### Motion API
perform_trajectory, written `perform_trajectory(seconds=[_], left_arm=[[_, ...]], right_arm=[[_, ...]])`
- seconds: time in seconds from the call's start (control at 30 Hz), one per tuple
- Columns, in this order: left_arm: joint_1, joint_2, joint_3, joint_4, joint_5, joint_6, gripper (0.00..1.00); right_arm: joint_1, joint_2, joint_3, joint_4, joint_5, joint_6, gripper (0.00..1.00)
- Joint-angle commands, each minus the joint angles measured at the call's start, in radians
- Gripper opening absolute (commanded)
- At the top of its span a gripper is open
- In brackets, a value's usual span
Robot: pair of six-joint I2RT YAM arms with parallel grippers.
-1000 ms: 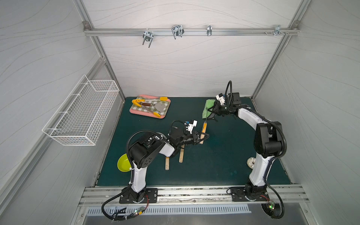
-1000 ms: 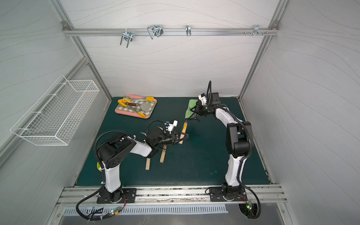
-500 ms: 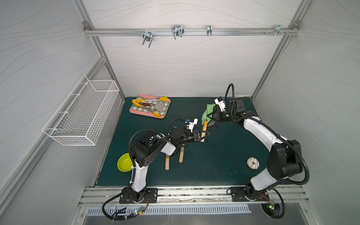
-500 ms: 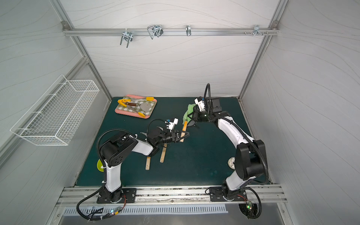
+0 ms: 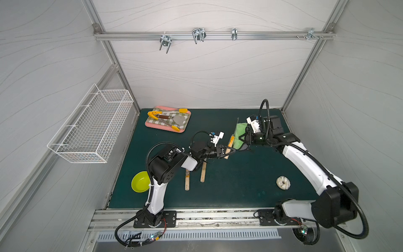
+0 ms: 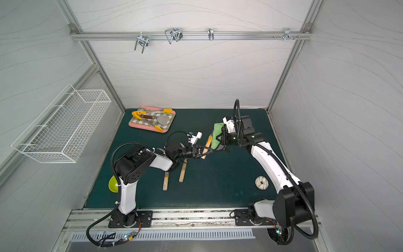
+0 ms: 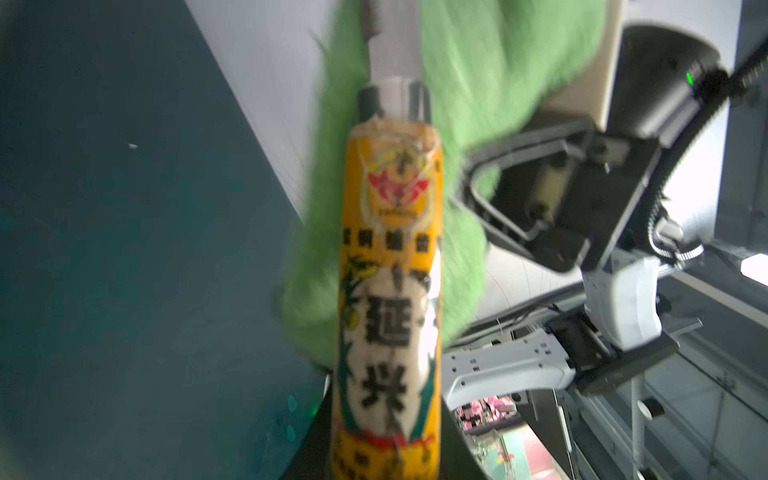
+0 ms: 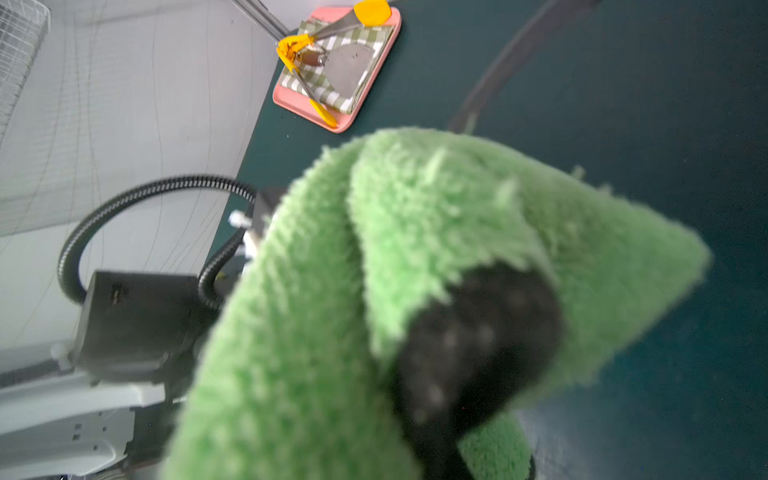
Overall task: Wipe small sickles with rags
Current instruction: Wipe the small sickle.
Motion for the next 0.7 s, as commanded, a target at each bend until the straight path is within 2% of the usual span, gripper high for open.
perform_trajectory(seconds=[0.0, 0.13, 0.33, 0.53, 0.67], left_arm=[[0.029, 0.002, 0.046, -0.110, -0.014, 0.032, 0.00], [0.033, -0.041, 0.076, -0.304, -0.011, 0.152, 0.00], [0.038, -0.088, 0.205, -0.767, -0.066, 0.432, 0.00], [0.038, -0.066, 0.392, -1.204, -0.178, 0.679, 0.00], [0.034, -0.031, 0.508, -1.399, -0.271, 0.796, 0.00]], right_arm=[[0.008, -0.020, -0.017, -0.136, 0.085, -0.020, 0.05], [-0.033, -0.016, -0.044, -0.128, 0.082, 0.004, 0.05], [-0.065, 0.002, -0.061, -0.127, 0.078, -0.004, 0.06], [-0.101, 0.008, -0.091, -0.106, 0.069, -0.005, 0.06], [-0.111, 0.016, -0.102, -0.097, 0.085, -0.006, 0.07]])
